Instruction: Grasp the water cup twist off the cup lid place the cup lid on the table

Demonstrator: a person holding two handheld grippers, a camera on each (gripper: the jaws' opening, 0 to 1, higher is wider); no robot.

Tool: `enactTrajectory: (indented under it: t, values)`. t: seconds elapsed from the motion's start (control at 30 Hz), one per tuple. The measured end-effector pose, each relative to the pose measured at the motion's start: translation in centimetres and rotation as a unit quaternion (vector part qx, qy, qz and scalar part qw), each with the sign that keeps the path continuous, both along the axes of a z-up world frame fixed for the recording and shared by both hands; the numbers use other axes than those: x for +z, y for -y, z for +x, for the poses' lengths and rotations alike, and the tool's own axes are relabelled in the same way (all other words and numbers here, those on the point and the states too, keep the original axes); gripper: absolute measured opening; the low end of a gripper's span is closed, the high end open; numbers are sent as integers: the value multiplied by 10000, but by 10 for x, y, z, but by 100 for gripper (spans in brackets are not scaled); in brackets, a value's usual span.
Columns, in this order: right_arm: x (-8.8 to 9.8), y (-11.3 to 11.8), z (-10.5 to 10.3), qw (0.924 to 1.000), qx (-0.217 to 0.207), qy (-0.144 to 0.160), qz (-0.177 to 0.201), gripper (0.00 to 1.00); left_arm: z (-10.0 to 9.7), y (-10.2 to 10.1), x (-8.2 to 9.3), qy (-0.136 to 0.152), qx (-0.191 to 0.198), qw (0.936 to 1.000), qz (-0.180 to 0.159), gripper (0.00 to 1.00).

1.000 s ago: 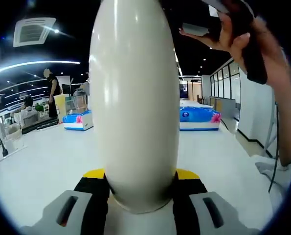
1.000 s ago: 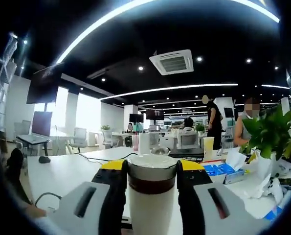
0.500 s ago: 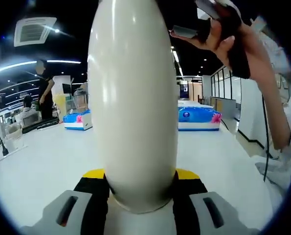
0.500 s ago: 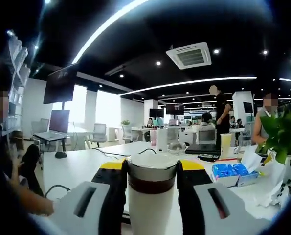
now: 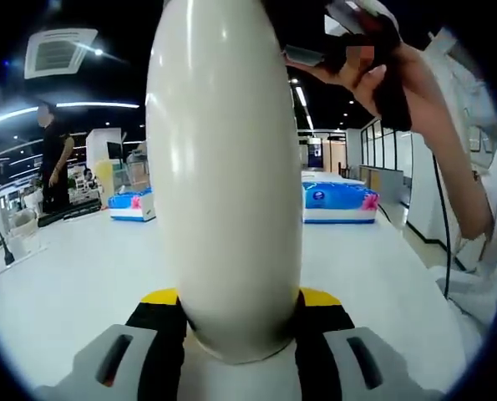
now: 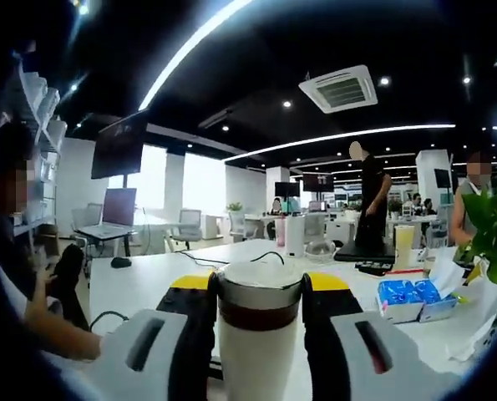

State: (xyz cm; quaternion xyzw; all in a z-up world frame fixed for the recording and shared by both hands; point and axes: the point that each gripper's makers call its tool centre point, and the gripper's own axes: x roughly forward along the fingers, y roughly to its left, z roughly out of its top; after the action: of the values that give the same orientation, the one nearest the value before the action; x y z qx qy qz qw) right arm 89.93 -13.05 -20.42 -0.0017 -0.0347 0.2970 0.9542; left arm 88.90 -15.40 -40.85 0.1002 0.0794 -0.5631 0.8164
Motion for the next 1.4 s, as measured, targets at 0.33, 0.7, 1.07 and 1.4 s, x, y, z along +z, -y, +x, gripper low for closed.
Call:
enactTrajectory:
  t: [0.33, 0.7, 1.07, 1.4]
  values:
    - [0, -2, 6, 9970, 775, -68, 40, 43, 0, -1, 0, -18, 14, 10000, -2, 52]
    - [-1, 1, 4, 9881, 1503, -175, 282, 43, 2, -1, -1, -22, 6, 10000, -1, 52]
    - [-2, 2, -3, 9749, 2171, -208, 451, 43, 4, 0, -1, -21, -16, 10000, 0, 52]
    - [-2, -1, -7, 9746, 2201, -172, 368, 43, 5, 0, -1, -22, -15, 10000, -1, 52]
